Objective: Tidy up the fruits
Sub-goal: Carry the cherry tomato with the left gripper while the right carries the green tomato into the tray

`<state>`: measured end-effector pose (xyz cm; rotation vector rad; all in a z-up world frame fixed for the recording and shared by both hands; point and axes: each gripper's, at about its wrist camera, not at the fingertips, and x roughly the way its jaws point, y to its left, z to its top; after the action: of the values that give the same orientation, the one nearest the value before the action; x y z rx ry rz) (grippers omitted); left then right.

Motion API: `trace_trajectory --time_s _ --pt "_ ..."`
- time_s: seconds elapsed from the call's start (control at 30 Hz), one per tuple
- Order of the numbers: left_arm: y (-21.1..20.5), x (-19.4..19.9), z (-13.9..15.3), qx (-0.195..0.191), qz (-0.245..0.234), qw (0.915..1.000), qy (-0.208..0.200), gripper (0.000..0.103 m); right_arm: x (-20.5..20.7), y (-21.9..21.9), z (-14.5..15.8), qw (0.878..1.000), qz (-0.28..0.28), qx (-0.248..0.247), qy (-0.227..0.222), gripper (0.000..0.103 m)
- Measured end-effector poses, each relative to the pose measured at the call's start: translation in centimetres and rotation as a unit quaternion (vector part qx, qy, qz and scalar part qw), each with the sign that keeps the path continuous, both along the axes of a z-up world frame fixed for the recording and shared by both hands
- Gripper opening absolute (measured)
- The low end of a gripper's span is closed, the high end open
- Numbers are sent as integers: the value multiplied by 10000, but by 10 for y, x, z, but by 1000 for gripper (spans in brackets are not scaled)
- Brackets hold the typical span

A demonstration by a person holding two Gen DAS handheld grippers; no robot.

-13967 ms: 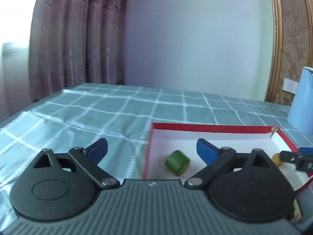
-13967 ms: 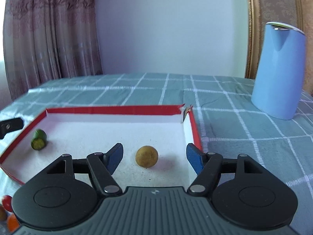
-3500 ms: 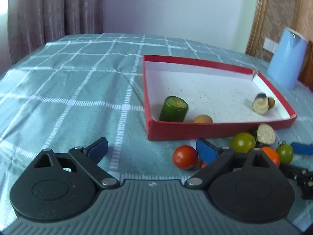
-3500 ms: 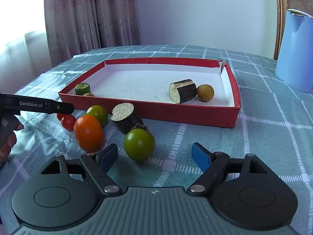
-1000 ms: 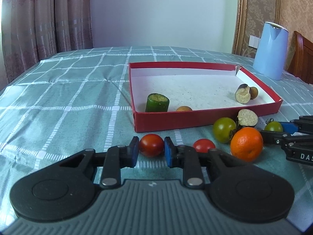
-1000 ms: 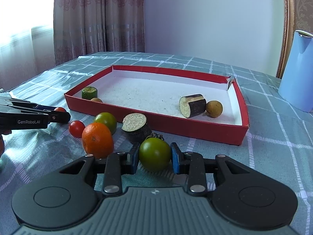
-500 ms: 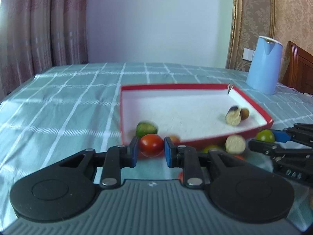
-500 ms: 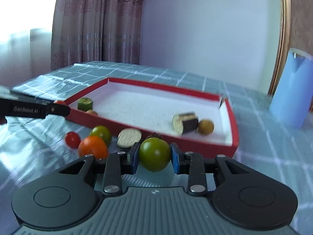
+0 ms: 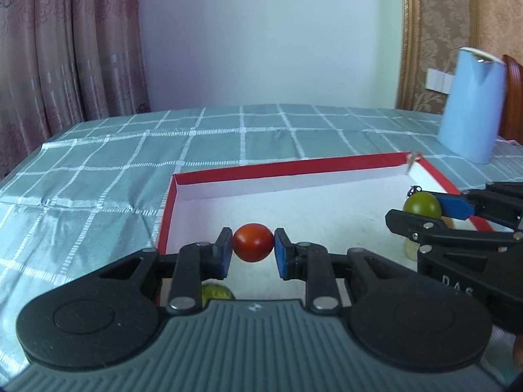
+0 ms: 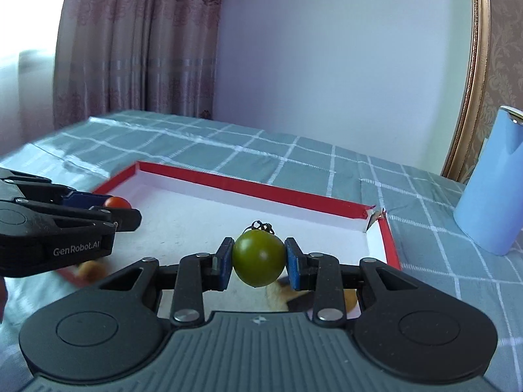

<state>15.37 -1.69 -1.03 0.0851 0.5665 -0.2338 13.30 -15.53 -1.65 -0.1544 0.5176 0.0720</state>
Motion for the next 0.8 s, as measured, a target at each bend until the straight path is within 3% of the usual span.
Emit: trace_trajectory --time_s 0.47,0.63,0.7,0.8 --pt "-2 43 -17 96 316 9987 394 24 42 -5 -19 9983 -187 191 525 32" --pt "-3 43 -18 134 322 9988 355 25 45 -5 -21 9981 -209 166 550 32" --pt "-4 43 -19 167 352 9987 322 28 46 -5 -22 9981 -181 163 571 32" --pt "-3 43 -20 197 476 9983 289 49 44 -3 -24 9978 -131 264 595 32"
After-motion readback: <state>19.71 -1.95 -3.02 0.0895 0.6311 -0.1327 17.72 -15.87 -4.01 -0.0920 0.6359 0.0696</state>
